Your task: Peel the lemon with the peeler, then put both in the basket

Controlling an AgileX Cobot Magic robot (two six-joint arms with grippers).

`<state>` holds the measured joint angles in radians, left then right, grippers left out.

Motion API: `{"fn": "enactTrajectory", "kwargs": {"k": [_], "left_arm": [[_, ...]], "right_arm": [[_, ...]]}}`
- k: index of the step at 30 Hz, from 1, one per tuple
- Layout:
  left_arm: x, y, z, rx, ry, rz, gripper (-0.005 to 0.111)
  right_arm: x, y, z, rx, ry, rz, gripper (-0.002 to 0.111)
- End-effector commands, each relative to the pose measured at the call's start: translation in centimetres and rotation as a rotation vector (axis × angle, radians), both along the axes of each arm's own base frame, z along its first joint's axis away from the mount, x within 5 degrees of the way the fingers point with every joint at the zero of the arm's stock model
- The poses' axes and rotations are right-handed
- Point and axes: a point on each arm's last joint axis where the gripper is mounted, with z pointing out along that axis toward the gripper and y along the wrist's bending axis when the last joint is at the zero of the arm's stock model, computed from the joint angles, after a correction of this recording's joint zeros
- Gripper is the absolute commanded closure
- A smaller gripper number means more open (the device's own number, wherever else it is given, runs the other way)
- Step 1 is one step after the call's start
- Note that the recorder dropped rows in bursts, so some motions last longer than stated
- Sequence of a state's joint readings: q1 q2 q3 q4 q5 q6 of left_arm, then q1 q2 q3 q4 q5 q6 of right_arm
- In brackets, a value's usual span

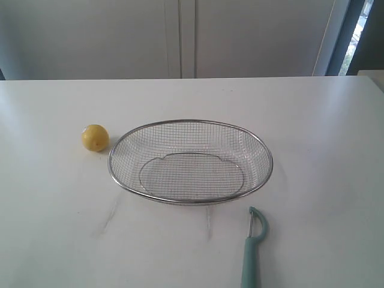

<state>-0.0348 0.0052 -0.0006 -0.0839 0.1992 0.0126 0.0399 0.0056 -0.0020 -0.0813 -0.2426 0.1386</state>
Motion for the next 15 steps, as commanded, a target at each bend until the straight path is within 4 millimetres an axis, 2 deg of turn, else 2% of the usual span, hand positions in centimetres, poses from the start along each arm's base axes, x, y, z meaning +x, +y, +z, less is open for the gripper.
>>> {"fn": "enactTrajectory", "kwargs": {"k": [1, 7, 11, 15], "left_arm": [[0.0, 0.0, 0.0, -0.01, 0.0, 0.002, 0.106], [0.0, 0.0, 0.0, -0.01, 0.0, 0.002, 0.106], [0.0, 0.0, 0.0, -0.01, 0.0, 0.002, 0.106], [0.0, 0.0, 0.0, -0.01, 0.0, 0.002, 0.106]], "right_arm": [[-0.4, 0.1, 0.8, 0.01, -0.107, 0.013, 0.108], [-1.0, 0.1, 2.0, 0.008, -0.253, 0.015, 0.108], [-2.0, -1.0, 3.2, 0.161, -0.417, -0.029, 0.108], [-2.1, -2.3, 4.2, 0.317, -0.389, -0.107, 0.108]]}}
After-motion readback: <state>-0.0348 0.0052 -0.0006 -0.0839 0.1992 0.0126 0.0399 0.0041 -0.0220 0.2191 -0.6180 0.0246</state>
